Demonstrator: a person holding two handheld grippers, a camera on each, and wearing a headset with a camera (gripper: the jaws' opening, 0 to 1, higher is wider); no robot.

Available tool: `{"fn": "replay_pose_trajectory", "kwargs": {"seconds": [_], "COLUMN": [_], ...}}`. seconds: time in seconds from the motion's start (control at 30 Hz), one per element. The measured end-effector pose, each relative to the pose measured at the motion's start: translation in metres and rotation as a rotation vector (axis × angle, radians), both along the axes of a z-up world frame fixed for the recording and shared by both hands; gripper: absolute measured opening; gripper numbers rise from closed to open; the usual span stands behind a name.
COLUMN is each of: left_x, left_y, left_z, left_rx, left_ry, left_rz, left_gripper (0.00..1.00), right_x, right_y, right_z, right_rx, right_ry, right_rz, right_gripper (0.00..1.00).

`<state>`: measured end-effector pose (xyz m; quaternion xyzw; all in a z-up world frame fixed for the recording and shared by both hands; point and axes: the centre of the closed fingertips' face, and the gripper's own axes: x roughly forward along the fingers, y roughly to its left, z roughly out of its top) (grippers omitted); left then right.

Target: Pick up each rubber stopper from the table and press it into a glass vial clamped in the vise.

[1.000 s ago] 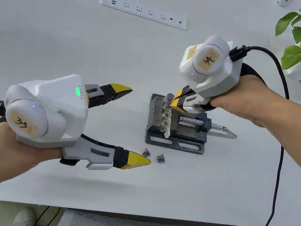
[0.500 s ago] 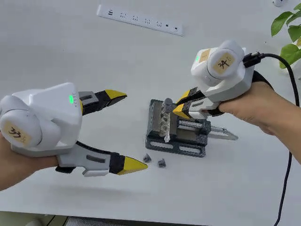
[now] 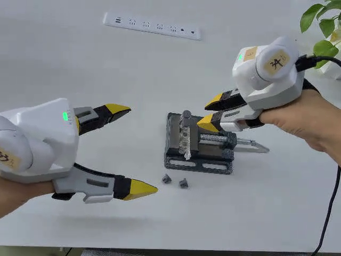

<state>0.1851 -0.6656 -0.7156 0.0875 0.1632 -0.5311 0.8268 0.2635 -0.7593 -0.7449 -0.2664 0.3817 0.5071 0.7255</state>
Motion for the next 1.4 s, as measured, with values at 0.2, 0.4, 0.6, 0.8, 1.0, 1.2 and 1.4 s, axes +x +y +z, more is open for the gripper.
{"fn": "replay_pose_trajectory", "kwargs": {"seconds": [0.2,0.4,0.6,0.8,1.0,1.2,1.4], "left_x": [-0.001,-0.003,-0.006,-0.009,-0.011,-0.012,-0.014], "left_y": [0.002,0.003,0.005,0.004,0.005,0.006,0.007], "left_z": [0.002,0.002,0.002,0.001,0.0,0.0,-0.002], "left_rx": [0.006,0.014,0.025,0.031,0.037,0.044,0.052], "left_ry": [0.002,0.007,0.011,0.017,0.02,0.02,0.027], "left_rz": [0.008,0.014,0.018,0.012,0.013,0.01,0.008], "left_gripper": [0.91,0.91,0.92,0.95,0.97,0.98,0.99], "right_x": [-0.01,-0.02,-0.028,-0.038,-0.053,-0.069,-0.087], "right_y": [-0.005,-0.014,-0.021,-0.026,-0.031,-0.035,-0.04], "right_z": [0.007,0.007,0.01,0.015,0.02,0.021,0.012], "right_rx": [0.062,0.114,0.168,0.224,0.286,0.34,0.357], "right_ry": [0.001,0.005,-0.006,-0.015,-0.012,0.002,0.031], "right_rz": [-0.009,-0.025,-0.032,-0.027,-0.014,0.006,0.022], "right_gripper": [0.28,0.34,0.4,0.48,0.56,0.62,0.62]}}
